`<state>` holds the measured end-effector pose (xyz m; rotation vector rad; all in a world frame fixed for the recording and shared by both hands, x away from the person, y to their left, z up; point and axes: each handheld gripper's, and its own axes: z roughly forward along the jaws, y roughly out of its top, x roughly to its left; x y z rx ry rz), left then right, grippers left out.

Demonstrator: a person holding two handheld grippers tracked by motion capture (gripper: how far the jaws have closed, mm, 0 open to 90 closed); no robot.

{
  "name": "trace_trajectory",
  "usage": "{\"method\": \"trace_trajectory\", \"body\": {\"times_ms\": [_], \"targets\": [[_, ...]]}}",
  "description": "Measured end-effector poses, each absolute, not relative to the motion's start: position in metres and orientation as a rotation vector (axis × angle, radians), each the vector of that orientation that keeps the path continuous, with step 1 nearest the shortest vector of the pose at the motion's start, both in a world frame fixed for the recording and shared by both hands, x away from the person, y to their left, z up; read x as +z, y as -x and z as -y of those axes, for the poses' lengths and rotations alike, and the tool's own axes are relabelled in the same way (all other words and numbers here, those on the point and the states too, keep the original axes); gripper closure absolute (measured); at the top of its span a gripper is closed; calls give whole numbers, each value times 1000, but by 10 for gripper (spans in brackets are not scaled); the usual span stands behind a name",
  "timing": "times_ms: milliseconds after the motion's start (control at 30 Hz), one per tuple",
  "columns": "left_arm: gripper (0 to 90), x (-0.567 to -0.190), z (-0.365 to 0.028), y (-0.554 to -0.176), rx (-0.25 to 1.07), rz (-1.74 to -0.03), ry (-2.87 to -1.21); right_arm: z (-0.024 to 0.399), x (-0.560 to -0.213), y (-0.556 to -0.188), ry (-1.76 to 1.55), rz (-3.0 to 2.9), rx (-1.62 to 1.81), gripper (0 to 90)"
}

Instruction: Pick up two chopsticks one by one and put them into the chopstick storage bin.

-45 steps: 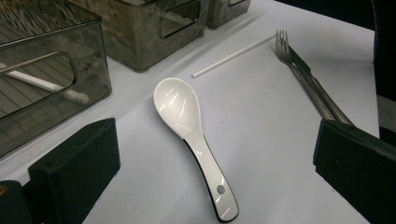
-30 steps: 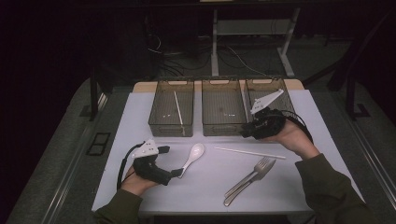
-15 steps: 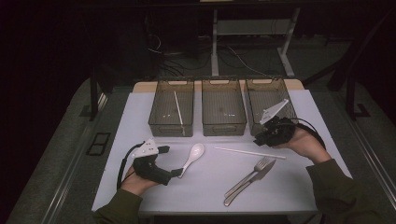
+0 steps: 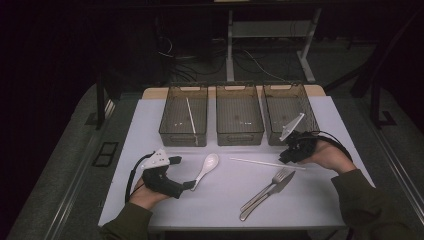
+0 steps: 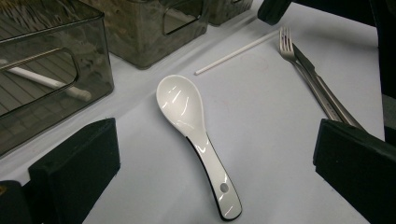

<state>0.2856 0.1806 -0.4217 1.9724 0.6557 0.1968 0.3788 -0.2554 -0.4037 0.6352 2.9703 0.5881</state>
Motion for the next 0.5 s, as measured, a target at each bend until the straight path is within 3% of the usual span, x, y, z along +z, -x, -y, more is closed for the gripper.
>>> {"method": "trace_trajectory", "body": {"times_ms": [500], "targets": [[0, -422, -180, -286, 194, -652, -1976, 254, -418, -381, -571, -3059, 400, 767]]}}
